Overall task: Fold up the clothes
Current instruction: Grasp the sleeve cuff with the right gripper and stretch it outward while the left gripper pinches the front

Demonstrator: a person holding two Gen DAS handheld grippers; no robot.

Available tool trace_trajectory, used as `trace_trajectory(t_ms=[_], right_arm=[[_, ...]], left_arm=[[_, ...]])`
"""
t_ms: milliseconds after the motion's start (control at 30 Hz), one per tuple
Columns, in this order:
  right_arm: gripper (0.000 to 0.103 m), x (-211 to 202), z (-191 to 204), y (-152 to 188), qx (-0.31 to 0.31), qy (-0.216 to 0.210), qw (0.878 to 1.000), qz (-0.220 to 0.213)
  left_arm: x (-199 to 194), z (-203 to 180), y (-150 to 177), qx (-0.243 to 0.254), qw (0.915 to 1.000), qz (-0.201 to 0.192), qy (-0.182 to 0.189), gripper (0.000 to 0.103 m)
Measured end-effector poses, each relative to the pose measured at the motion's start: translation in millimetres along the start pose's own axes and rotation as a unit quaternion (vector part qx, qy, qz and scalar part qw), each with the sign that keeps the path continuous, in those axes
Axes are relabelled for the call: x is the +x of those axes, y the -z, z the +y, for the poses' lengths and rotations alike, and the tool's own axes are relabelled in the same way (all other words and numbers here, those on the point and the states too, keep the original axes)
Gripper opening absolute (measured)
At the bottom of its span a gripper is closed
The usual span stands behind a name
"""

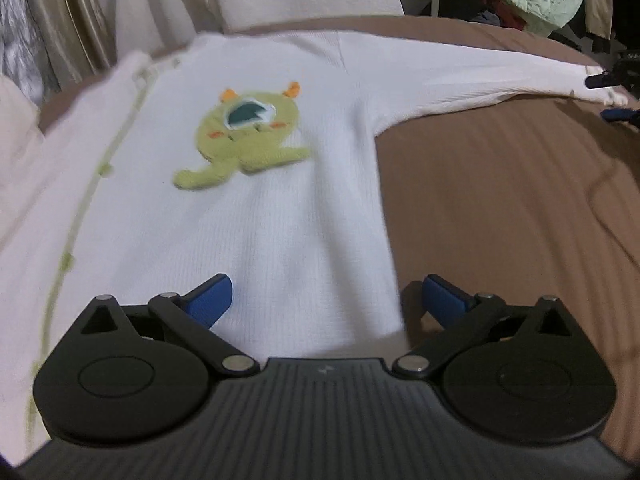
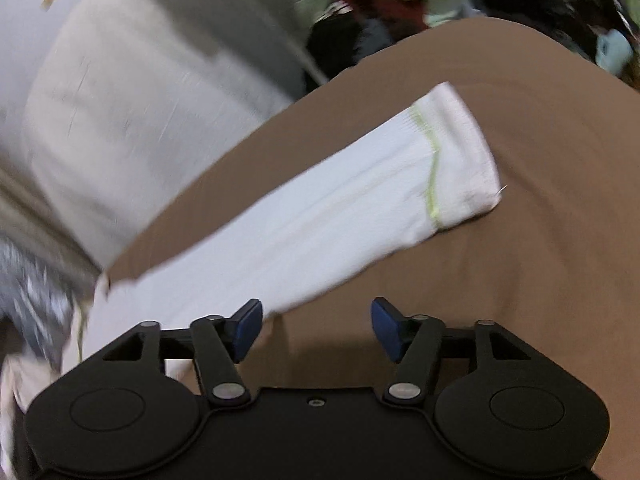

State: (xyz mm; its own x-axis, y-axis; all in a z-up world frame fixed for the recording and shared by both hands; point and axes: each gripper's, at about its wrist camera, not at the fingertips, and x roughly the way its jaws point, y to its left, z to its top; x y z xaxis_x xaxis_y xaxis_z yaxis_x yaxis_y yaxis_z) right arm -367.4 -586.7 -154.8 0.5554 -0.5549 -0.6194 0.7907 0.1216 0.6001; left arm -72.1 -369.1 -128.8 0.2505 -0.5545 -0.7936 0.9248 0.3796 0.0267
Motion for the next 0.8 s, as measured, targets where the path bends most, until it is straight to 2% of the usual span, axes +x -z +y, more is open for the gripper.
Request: trace_trajectory(t_ms=[100, 167, 233, 267, 300, 333, 367, 400, 467, 600, 800], right_arm=[[0.069, 21.5, -5.0, -14.7, 0.026, 0.009, 1.0, -0.015], [0.07, 34.3, -2.2, -21.4, 0.037, 0.022, 0.998, -0.036], [0.067, 45.8, 9.4, -26.7, -0.001, 0.057, 0.996, -0.063], [0.051, 51.5, 15.5, -29.3, -0.022, 0.076, 0.994, -0.077], [0.036, 58.0, 25.1, -33.3, -0.065, 0.12, 0.987, -0.085], [0.016, 62.6, 31.4, -38.2, -0.098, 0.155, 0.979, -0.084], [0.01, 65.3, 36.0, -42.7, -0.116, 0.157, 0.977, -0.086], [0.008, 64.3, 41.5, -46.2, -0.129, 0.154, 0.975, -0.091], [0.006, 59.6, 51.0, -54.3, -0.152, 0.15, 0.972, -0.102], [0.005, 45.4, 65.9, -73.9, -0.196, 0.147, 0.962, -0.119], [0.005, 25.8, 81.3, -104.9, -0.23, 0.154, 0.95, -0.146]], left_arm=[[10.9, -9.7, -6.5, 0.004, 0.9999, 0.013, -0.003, 0.103], [20.4, -19.0, -10.4, 0.023, 0.9992, 0.013, -0.03, 0.103], [24.6, -18.1, -13.2, 0.017, 0.9984, -0.002, -0.053, 0.103], [26.4, -17.2, -14.6, 0.014, 0.9978, -0.01, -0.065, 0.094], [28.2, -16.2, -16.0, 0.01, 0.9969, -0.018, -0.076, 0.085], [30.1, -15.3, -17.4, 0.006, 0.9958, -0.026, -0.088, 0.055], [31.9, -14.4, -18.8, 0.002, 0.9945, -0.033, -0.1, 0.022], [30.8, -15.7, -21.1, 0.012, 0.9941, -0.034, -0.102, 0.007], [27.5, -13.1, -24.7, 0.019, 0.9952, -0.033, -0.09, 0.004], [14.8, 1.6, -33.3, -0.017, 0.9973, -0.04, -0.059, 0.004], [-7.2, -12.2, -54.5, -0.004, 0.9977, -0.065, -0.018, 0.004]])
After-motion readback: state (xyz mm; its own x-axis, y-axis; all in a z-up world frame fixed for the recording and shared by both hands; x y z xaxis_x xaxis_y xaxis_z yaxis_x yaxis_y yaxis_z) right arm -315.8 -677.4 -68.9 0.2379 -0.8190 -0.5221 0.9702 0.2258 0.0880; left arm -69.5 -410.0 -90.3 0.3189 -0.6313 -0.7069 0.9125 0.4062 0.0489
